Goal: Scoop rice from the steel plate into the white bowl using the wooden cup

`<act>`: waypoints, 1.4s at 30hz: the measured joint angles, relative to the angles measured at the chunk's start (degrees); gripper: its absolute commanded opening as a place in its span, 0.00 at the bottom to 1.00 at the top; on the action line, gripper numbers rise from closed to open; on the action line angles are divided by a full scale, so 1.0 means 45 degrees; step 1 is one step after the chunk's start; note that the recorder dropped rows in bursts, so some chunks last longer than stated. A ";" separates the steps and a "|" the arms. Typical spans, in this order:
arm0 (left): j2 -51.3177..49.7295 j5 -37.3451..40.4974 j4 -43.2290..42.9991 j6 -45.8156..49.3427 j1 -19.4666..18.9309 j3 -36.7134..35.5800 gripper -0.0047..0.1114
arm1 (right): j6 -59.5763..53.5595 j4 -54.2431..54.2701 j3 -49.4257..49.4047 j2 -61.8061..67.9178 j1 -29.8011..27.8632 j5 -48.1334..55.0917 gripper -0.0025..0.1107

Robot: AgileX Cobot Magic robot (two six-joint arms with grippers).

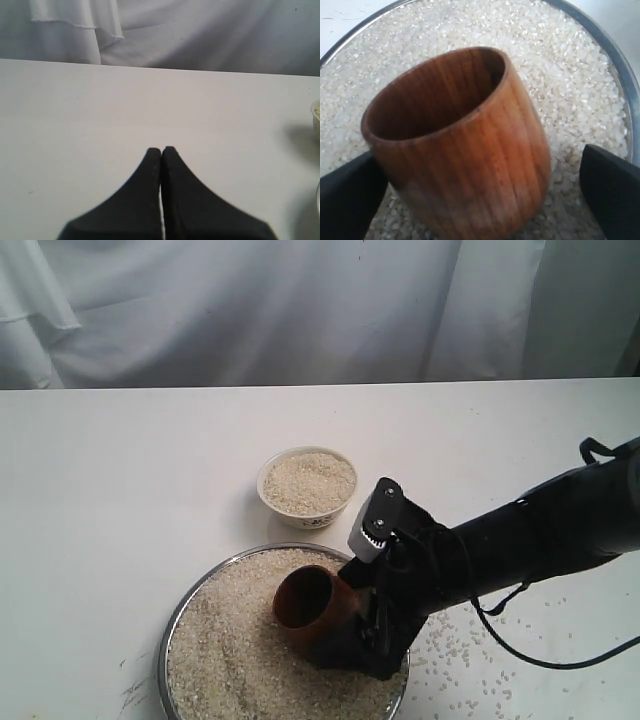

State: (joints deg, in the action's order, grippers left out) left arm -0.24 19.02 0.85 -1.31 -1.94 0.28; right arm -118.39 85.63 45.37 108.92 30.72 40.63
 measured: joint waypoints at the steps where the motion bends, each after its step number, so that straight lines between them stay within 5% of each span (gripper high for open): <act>1: 0.0000 0.0000 0.0000 0.0000 0.0000 0.0000 0.04 | 0.0000 0.0000 0.0081 0.0055 0.0138 -0.0033 0.85; 8: 0.0000 0.0000 0.0000 0.0000 0.0000 0.0000 0.04 | 0.0171 0.0028 0.0275 0.0288 0.0509 -0.0584 0.79; 13: 0.0000 0.0000 0.0000 0.0000 0.0000 0.0000 0.04 | 0.0617 -0.0097 0.0275 0.0288 0.0509 -0.0514 0.47; 16: 0.0000 0.0000 0.0000 0.0000 0.0000 0.0000 0.04 | 0.0677 -0.0117 0.0275 0.0288 0.0509 -0.0339 0.37; 27: 0.0000 0.0000 0.0000 0.0000 0.0000 0.0000 0.04 | 0.0750 -0.0594 0.0468 -0.0129 0.0509 -0.1008 0.36; 31: 0.0000 0.0000 0.0000 0.0000 0.0000 0.0000 0.04 | 0.1570 -0.0734 0.0517 -0.0473 0.0509 -0.1667 0.28; 36: 0.0000 0.0000 0.0000 0.0000 0.0000 0.0000 0.04 | 0.3529 -0.2715 0.0548 -0.0592 0.0747 -0.1908 0.17; 42: 0.0000 0.0000 0.0000 0.0000 0.0000 0.0000 0.04 | 0.4706 -0.5464 0.1085 -0.1270 0.1932 -0.2502 0.15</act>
State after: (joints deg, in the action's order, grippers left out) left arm -0.24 19.02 0.85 -1.31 -1.94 0.28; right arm -97.21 61.04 50.26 103.20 39.42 29.38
